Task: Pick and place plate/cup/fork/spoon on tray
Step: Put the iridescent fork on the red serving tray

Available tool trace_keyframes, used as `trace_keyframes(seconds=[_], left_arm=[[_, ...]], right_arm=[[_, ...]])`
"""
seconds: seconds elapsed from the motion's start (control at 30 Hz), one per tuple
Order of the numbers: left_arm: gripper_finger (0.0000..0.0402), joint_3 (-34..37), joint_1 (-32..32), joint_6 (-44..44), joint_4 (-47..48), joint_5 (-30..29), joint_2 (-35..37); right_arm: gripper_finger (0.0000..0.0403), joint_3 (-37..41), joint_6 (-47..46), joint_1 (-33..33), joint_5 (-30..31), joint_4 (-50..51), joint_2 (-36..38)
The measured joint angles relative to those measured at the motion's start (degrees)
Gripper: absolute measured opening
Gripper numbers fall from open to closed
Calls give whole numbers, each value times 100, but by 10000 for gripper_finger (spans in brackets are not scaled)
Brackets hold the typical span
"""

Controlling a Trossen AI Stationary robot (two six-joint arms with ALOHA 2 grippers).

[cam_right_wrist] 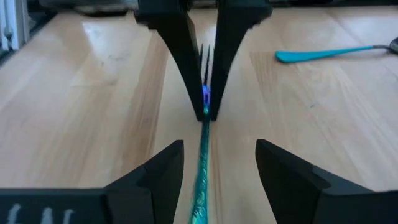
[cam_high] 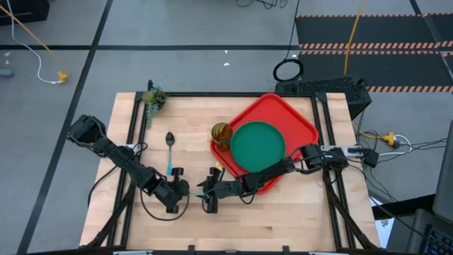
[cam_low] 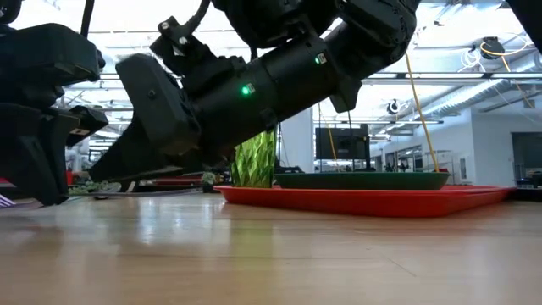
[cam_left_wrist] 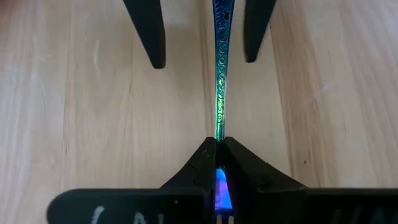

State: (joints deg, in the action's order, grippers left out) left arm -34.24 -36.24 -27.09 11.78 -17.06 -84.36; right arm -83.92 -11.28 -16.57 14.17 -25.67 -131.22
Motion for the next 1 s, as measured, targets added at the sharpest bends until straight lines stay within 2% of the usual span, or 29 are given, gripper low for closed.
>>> trace_keyframes(seconds=[0.4,0.53,0.73,1.0], left_arm=[[22,0,-1,88,-16,-8,0],[22,0,55,264,-37,-39,0],[22,4,159,470,-79,-3,0],[22,2,213,473,-143,-59,0]], right_arm=[[197,-2,-356,55,-112,214,-46],[207,-15,-591,129,-510,61,-242],[212,-159,-504,139,-479,58,-373],[183,-186,-290,192,-387,20,-343]])
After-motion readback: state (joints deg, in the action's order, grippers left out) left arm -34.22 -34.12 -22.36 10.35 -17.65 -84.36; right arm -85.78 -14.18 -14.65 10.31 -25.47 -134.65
